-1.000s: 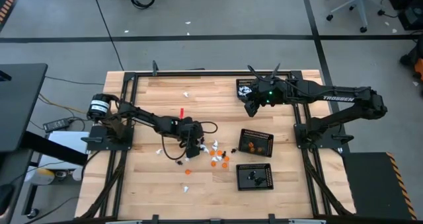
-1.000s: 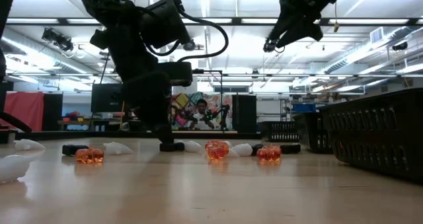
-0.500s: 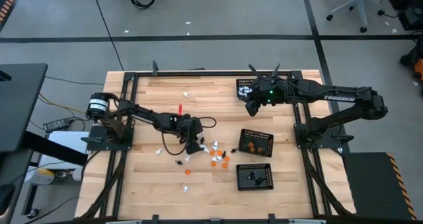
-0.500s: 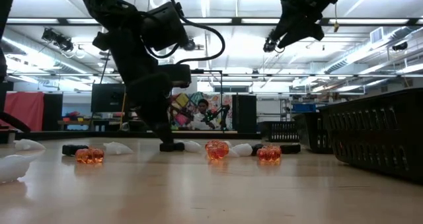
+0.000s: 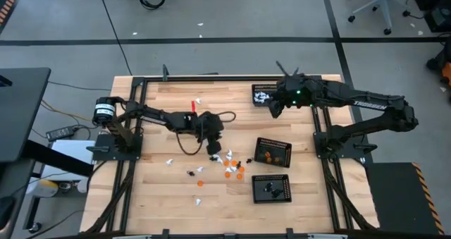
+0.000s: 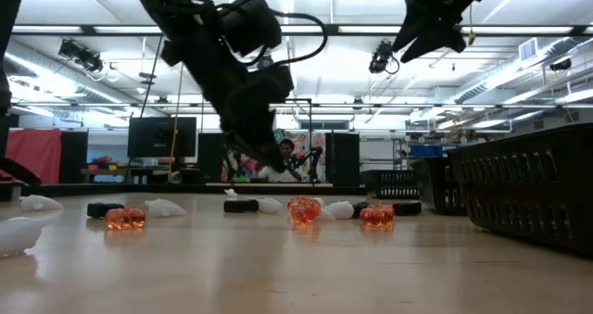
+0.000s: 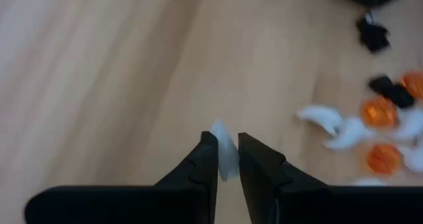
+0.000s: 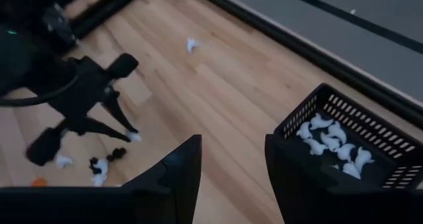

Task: Sort Halloween decoration
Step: Put the white ghost toy into the top black bin

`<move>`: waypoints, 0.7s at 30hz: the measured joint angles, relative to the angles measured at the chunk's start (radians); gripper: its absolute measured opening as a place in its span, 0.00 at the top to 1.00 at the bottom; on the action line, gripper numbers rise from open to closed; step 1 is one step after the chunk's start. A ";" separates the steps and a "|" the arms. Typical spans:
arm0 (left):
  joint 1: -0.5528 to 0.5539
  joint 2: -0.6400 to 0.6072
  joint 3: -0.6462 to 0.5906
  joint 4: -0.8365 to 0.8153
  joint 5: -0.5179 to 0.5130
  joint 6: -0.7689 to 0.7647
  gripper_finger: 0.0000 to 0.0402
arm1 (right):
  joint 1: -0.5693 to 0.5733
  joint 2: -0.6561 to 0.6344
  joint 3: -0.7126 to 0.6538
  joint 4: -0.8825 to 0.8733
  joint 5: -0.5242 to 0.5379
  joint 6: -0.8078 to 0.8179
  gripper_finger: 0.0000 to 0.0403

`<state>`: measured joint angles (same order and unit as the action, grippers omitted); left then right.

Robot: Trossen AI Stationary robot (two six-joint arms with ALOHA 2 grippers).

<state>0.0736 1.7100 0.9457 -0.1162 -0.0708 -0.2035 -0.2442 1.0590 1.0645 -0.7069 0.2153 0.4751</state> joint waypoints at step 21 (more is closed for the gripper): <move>0.188 0.226 0.353 0.320 0.143 0.093 0.98 | -0.033 -0.080 0.001 -0.037 0.008 0.046 0.58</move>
<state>0.2620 1.9357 1.2986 0.2042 0.0721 -0.1106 -0.2775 0.9789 1.0653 -0.7437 0.2233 0.5208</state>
